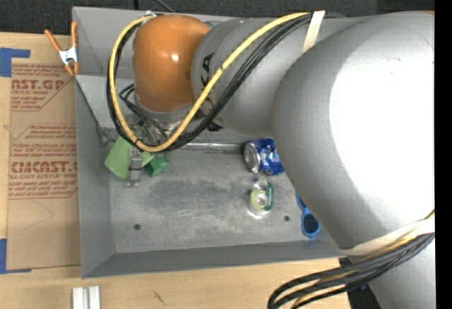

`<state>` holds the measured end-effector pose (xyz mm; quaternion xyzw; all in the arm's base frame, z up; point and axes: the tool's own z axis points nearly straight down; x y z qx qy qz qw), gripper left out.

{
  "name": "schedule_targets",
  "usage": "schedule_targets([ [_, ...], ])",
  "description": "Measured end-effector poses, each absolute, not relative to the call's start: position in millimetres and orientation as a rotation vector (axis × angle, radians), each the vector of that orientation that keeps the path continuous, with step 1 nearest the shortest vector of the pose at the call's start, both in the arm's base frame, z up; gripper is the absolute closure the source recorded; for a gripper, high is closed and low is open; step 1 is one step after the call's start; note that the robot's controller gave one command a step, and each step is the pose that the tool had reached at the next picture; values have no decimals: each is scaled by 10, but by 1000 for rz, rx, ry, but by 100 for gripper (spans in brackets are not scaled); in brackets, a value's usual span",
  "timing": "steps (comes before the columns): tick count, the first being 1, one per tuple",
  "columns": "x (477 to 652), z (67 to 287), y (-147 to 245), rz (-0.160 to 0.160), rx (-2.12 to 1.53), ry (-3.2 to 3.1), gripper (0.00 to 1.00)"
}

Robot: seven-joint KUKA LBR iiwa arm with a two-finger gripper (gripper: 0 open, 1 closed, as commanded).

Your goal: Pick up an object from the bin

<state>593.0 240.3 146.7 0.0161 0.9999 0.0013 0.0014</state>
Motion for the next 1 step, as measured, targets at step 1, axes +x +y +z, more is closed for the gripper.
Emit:
schedule_targets([
  [1,5941,2001,2419,7,48,3135,100],
])
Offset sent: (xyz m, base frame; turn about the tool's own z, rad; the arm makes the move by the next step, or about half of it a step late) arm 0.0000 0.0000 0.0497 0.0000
